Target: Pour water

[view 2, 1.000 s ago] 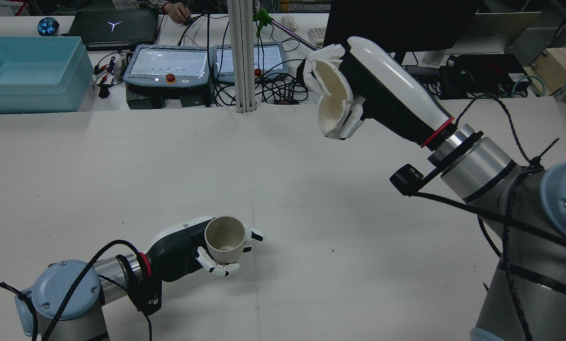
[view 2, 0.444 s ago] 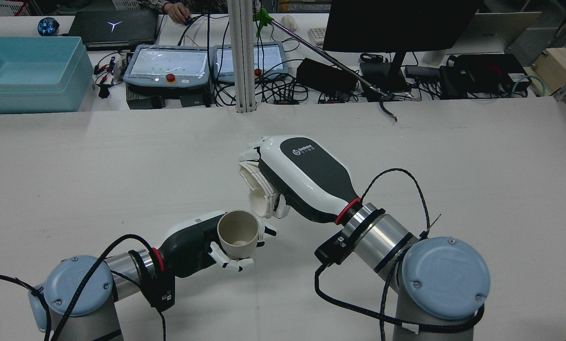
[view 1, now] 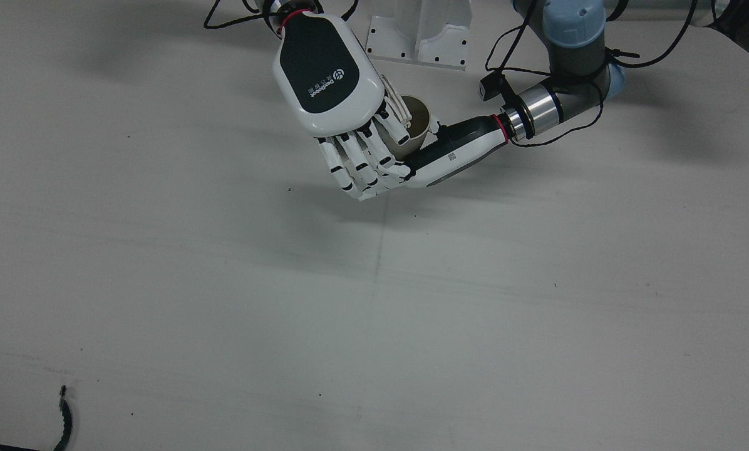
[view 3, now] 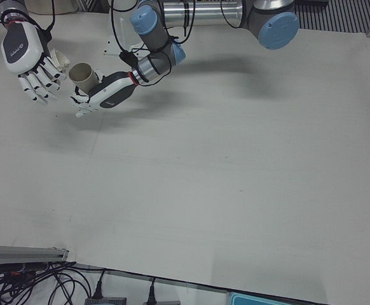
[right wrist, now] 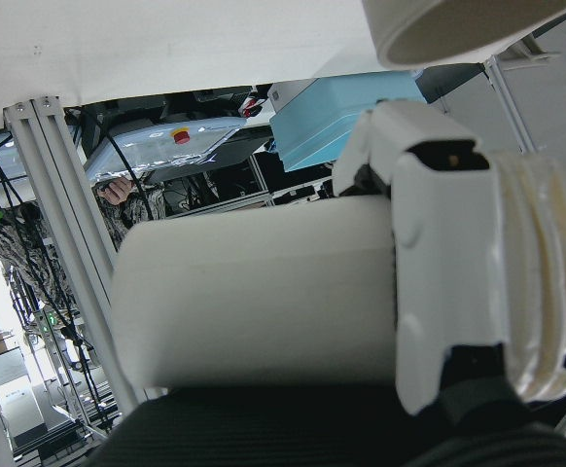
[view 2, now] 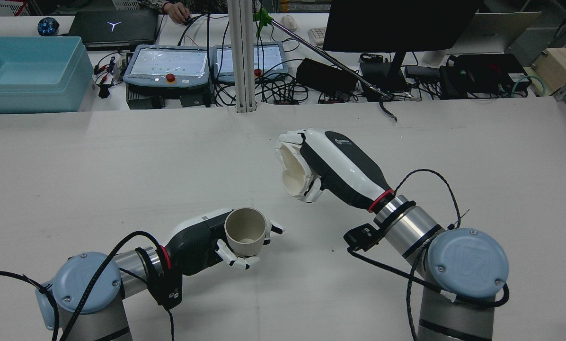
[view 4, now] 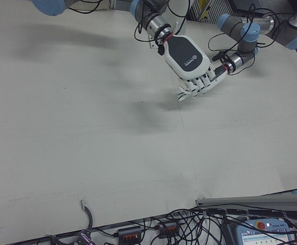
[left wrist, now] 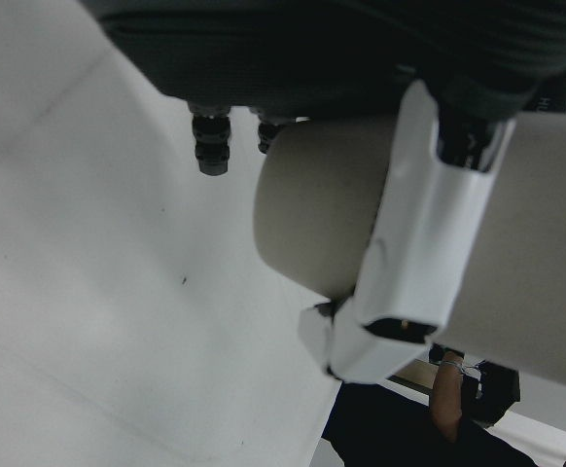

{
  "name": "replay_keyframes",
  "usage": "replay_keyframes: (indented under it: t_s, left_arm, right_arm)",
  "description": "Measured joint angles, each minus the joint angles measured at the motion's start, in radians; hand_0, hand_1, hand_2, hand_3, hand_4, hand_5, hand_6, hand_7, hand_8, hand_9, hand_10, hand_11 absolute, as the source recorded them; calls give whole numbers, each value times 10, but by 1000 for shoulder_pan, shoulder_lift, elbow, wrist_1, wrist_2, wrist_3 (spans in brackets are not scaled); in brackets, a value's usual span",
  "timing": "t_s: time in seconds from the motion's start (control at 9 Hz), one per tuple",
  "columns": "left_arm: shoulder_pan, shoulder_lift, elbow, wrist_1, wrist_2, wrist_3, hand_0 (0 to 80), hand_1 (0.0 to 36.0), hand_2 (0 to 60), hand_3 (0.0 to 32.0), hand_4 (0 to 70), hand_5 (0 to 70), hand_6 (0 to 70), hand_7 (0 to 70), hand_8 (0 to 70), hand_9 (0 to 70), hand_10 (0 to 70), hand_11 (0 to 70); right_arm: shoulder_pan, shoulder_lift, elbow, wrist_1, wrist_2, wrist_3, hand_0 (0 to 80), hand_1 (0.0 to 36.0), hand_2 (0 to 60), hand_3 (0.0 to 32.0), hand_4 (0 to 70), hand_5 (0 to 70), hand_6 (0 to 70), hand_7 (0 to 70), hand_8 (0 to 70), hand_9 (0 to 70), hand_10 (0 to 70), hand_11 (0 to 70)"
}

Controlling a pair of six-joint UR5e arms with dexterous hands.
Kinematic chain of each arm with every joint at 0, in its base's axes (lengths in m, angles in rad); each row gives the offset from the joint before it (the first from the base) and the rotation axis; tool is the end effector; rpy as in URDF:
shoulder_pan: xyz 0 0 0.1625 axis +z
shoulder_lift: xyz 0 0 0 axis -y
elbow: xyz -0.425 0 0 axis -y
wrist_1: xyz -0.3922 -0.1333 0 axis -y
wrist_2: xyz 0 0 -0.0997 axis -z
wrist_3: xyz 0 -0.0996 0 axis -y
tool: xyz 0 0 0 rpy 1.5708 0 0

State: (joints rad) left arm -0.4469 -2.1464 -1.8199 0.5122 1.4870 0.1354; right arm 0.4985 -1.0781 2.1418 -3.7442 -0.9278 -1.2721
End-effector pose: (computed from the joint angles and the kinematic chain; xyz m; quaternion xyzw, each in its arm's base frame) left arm 0.5003 -0.3968 0.2954 -0.3615 0.7228 -0.4951 0.3188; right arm -0.3532 -0.4120 0.2479 0.2461 -0.7858 0.4415 0.3564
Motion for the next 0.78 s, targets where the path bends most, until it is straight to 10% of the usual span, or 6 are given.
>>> replay_keyframes:
  t_s: [0.33,0.78]
  left_arm:
    - [-4,64,24,-62,-1,-1,800,360,600,0,700,700,189,317,75,71,79,150]
    - [-165,361,30,-299,2,-20,800,360,600,0,700,700,188,321,72,78,75,136]
  right_arm:
    - [247,-257,14,70,-10,657,673,360,600,0,228,700,416,573,282,402,305,468]
    - [523,-346,-191,336,-196,995,630,360,600,0,297,700,495,673,360,495,343,513]
